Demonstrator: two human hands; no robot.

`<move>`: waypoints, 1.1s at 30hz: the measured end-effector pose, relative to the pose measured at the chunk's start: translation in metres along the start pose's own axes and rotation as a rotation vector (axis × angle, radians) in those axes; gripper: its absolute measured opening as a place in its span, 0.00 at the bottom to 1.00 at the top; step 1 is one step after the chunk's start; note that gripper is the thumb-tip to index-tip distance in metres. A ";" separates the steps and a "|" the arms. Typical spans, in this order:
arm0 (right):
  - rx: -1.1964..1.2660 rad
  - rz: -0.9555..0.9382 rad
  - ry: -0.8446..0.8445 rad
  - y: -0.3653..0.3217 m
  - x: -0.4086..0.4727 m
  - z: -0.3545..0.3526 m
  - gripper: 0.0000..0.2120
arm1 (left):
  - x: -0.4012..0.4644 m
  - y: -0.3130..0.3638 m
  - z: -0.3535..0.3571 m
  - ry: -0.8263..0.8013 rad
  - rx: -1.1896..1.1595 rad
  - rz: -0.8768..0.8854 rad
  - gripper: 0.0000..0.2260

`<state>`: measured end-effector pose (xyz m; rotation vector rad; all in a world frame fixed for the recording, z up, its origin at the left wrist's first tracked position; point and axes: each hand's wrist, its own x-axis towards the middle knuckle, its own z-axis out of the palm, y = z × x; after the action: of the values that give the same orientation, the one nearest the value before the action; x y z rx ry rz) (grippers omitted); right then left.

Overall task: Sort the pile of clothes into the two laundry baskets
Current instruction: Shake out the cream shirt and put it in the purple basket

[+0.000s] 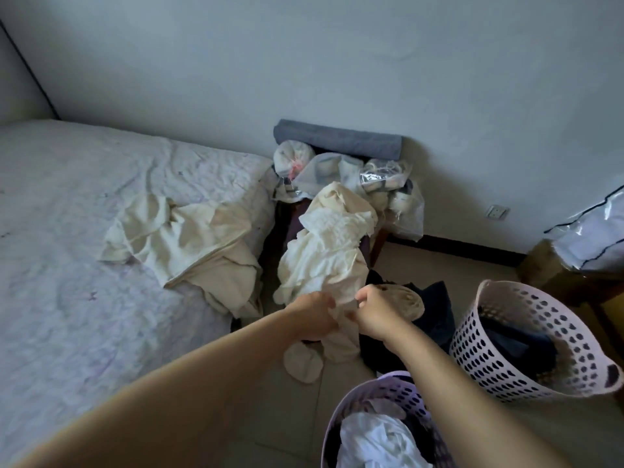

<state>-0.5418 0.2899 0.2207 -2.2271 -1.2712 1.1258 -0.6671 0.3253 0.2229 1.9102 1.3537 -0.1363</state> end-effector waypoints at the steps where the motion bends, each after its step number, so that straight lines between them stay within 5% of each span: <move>1: -0.020 -0.018 -0.005 -0.014 0.007 0.010 0.21 | 0.000 -0.013 -0.012 0.022 -0.015 -0.009 0.22; 15: -0.227 -0.189 -0.131 -0.191 0.097 0.142 0.25 | 0.027 -0.198 -0.148 0.173 -0.265 -0.239 0.20; 33: -0.446 -0.267 -0.367 -0.252 0.317 0.260 0.26 | 0.202 -0.343 -0.175 0.153 -0.207 -0.498 0.24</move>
<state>-0.7951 0.6686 0.0653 -2.0988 -2.0792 1.2804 -0.9269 0.6356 0.0647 1.4070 1.8516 -0.0901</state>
